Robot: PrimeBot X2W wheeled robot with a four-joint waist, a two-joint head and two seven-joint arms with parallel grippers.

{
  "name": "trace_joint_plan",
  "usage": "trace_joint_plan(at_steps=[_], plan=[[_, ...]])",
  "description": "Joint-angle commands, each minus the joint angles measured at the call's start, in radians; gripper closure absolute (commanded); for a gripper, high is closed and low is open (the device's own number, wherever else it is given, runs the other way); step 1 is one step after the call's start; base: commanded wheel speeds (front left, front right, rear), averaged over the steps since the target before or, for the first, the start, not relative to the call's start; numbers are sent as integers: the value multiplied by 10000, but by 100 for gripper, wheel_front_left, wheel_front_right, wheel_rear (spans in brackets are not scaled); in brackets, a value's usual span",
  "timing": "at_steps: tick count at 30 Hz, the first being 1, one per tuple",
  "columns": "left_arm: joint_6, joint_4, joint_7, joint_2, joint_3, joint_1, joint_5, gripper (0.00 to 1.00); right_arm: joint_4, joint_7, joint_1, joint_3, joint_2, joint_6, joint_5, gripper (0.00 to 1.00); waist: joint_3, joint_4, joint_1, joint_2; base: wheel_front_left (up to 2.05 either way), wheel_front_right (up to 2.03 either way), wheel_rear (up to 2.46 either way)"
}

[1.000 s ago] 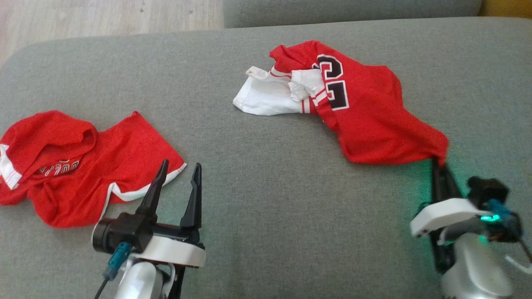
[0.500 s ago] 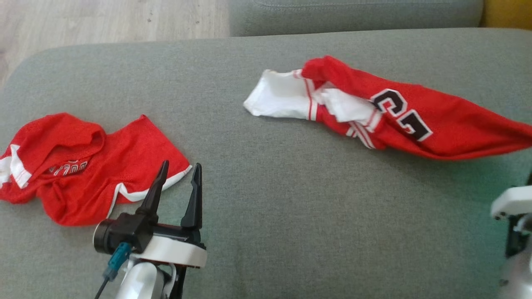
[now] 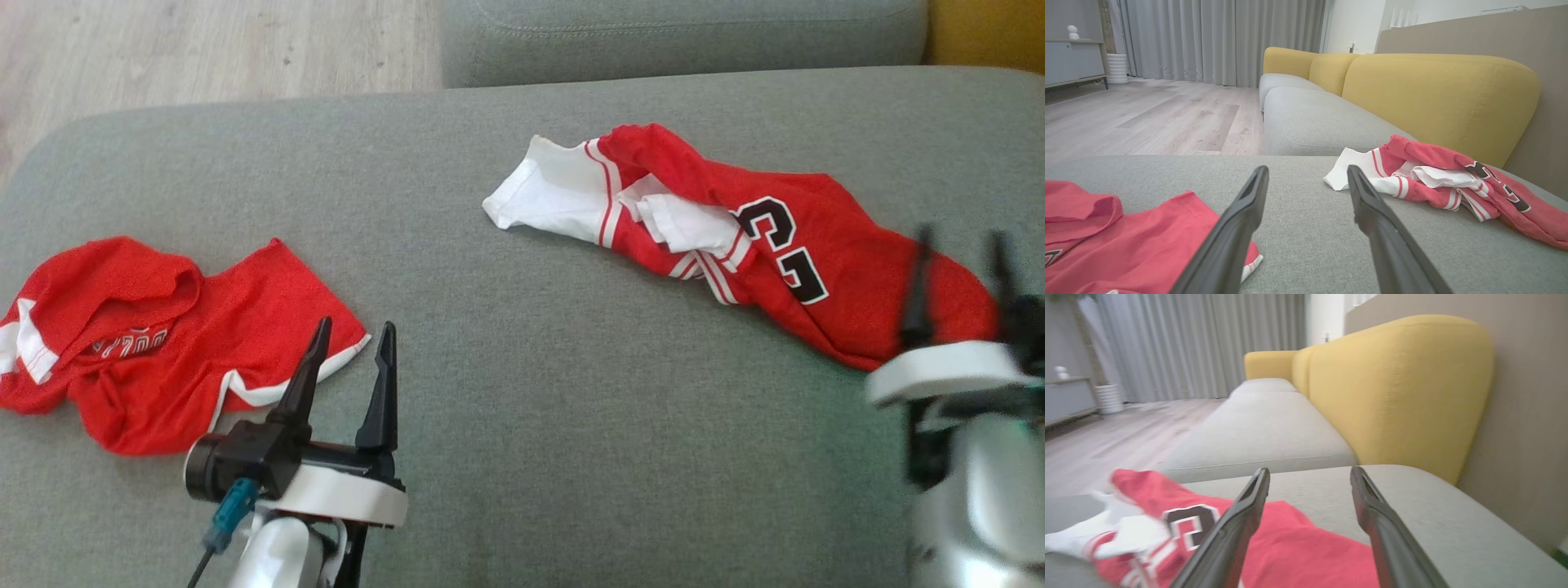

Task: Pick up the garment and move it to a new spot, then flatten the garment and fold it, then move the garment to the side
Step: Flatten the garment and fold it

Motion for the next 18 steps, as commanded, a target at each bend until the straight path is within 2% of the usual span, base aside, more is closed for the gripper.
trace_joint_plan(at_steps=[1, 3, 4, 6, 12, 18], plan=[[75, -352, -95, 17, 290, -156, -64, 0, -664, -107, 318, 1259, 14, 77, 690, 0, -72, -63, 0, 0, 0, 0, 0], [74, -357, -95, 17, 296, -110, -53, 0, -1087, -107, 799, 2221, 14, 77, 1278, 0, -127, -95, 0, 0, 0, 0, 0], [69, -361, -95, 17, 289, -71, -49, 0, -1428, -107, 1269, 3037, 14, 77, 1782, 0, -176, -100, 0, 0, 0, 0, 0], [50, -355, -95, 17, 266, -36, -88, 0, -1649, -107, 1705, 3701, 14, 77, 2088, 0, -218, -77, 0, 0, 0, 0, 0], [17, -369, -95, 17, 65, -93, -140, 0, -1784, -107, 2214, 4679, 14, 77, 2307, 0, -136, 119, 0, 0, 0, 0, 0], [-3, -368, -95, 17, -136, -225, -158, 0, -1454, -107, 1361, 5235, 14, 77, 1376, 0, 286, 488, 0, 0, 0, 0, 0]])
